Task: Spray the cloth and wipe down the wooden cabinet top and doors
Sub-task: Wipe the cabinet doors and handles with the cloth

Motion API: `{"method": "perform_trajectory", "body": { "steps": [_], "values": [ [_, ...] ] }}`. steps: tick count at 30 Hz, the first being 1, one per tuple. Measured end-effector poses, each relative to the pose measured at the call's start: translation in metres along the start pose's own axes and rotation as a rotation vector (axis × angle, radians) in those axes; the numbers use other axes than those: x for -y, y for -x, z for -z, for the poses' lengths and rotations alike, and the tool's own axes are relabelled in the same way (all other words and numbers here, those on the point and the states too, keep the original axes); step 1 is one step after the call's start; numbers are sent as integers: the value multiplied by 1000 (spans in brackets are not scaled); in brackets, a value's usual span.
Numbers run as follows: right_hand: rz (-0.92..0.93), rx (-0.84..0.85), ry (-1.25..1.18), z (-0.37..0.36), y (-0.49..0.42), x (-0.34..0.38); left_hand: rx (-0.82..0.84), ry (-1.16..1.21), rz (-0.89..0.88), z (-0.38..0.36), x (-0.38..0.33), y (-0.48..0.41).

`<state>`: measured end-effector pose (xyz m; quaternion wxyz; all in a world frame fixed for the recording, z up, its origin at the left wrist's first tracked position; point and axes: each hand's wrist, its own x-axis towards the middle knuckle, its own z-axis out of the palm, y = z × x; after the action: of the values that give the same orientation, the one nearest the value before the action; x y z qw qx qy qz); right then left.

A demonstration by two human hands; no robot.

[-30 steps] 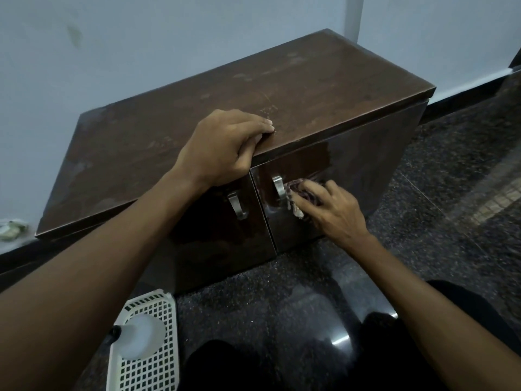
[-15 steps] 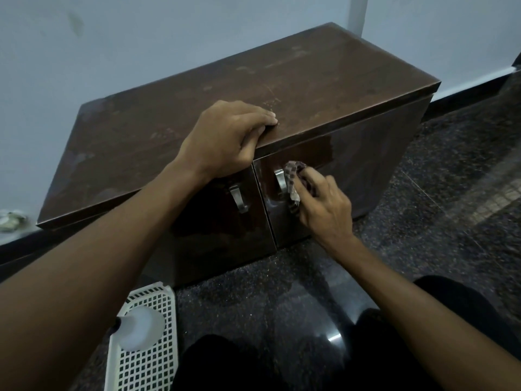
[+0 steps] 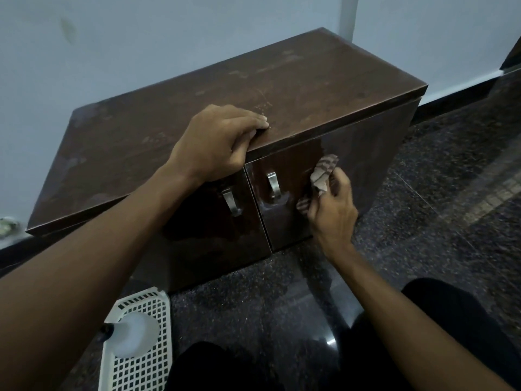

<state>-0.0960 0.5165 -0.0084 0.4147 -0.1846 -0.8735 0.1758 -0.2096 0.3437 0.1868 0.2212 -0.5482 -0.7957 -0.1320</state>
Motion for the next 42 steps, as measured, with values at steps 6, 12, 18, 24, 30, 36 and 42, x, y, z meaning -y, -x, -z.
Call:
{"method": "perform_trajectory", "body": {
  "steps": [6,12,18,24,30,36,42],
  "values": [
    [394,124,-58,-15,31,-9,-4,4,-6,0,0,-1],
    [209,94,-31,-17,28,-4,-14,7,-9,0,1,0],
    [45,1,-93,-5,-9,7,-7,25,-7,1,-1,-1],
    [280,293,-103,-35,64,15,0,18,-7,2,-1,-1],
    [372,236,-51,-39,66,25,-16,23,-8,1,-1,0],
    [147,187,-53,-38,65,24,-17,29,-10,1,-2,0],
    [264,355,-103,-39,84,39,-18,10,-19,1,0,0]
  ]
}}
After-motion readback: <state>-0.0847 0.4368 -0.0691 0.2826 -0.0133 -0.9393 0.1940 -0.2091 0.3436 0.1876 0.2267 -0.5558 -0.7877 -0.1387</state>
